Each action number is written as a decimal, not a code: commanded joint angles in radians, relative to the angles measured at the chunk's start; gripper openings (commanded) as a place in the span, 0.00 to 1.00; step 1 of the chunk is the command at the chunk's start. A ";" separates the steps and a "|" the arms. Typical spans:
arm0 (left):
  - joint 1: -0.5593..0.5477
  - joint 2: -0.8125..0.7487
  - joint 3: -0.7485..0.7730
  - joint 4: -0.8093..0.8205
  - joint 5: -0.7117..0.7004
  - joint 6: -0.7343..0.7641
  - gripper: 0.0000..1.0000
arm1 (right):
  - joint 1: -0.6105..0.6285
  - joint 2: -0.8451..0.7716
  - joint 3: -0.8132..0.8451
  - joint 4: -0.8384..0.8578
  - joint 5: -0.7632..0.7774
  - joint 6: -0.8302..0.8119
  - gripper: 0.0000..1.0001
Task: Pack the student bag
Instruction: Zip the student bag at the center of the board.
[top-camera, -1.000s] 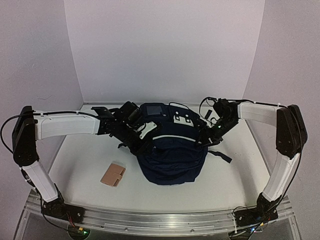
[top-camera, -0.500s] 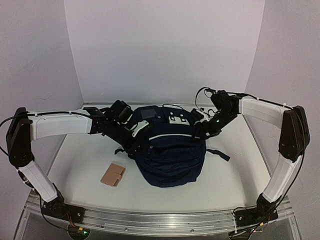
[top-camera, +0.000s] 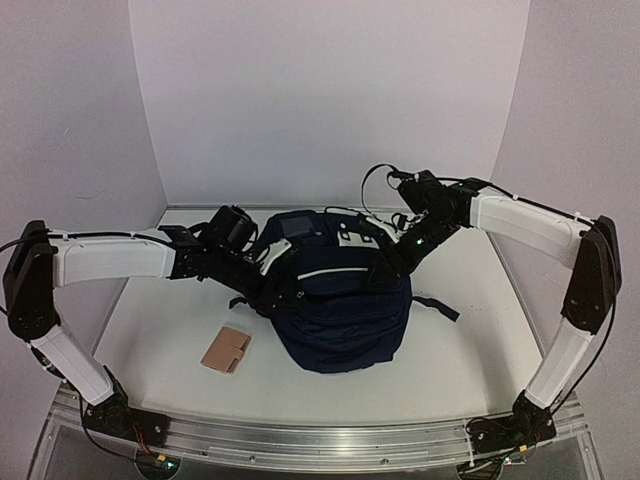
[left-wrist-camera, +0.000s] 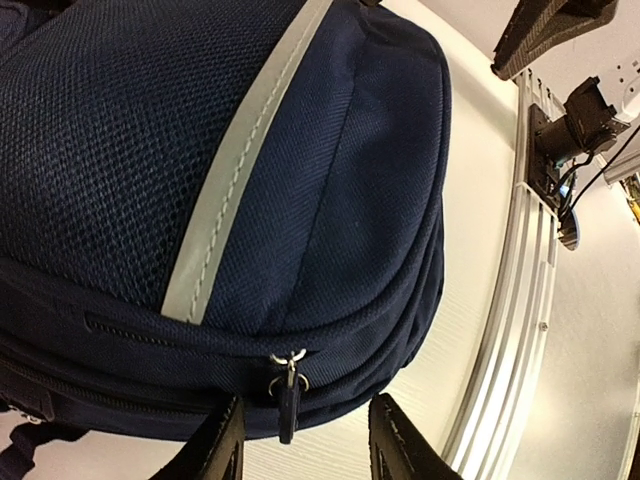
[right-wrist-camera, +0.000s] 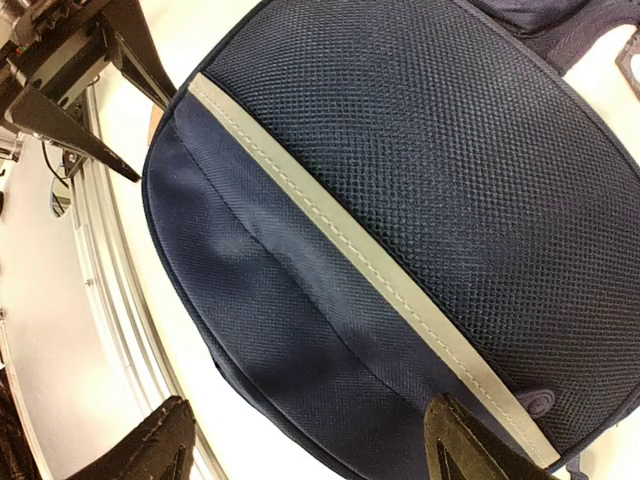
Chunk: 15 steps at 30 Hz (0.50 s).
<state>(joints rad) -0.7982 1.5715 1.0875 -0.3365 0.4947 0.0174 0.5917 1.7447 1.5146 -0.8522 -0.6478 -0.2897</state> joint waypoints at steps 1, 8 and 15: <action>-0.006 0.001 -0.005 0.101 -0.004 -0.038 0.42 | -0.010 -0.037 0.008 0.002 0.037 -0.024 0.79; -0.037 0.040 0.019 0.066 -0.021 -0.050 0.13 | 0.071 -0.063 -0.101 0.138 0.169 0.047 0.74; -0.113 -0.013 0.032 -0.064 -0.096 -0.059 0.00 | 0.155 -0.018 -0.183 0.271 0.337 0.125 0.70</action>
<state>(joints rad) -0.8498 1.6085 1.0866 -0.2997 0.4198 -0.0280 0.7056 1.7115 1.3697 -0.6860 -0.4350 -0.2290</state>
